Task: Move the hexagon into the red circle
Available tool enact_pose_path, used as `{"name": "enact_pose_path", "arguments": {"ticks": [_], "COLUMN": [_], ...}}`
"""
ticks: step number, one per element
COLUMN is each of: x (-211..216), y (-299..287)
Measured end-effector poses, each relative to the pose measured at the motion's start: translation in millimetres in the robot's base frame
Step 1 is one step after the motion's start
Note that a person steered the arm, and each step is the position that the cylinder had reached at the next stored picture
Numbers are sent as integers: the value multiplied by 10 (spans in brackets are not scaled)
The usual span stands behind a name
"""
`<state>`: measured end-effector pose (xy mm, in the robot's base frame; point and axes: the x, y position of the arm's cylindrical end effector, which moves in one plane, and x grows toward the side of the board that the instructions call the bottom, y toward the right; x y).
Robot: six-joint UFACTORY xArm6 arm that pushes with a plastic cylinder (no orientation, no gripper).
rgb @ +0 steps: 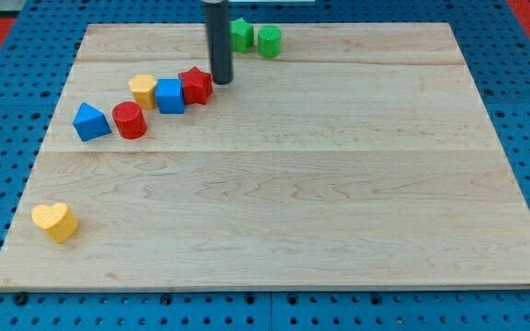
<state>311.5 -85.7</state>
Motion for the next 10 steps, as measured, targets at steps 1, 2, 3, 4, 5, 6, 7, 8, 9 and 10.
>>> {"name": "enact_pose_path", "arguments": {"ticks": [1,2,3,4,5,6,7,8,9,10], "x": [169,504,550,101,19,248,489,797,1156,1334], "y": [-381,-459,-533,-603,-1262,-1306,-1306,-1289,-1126,-1111]}}
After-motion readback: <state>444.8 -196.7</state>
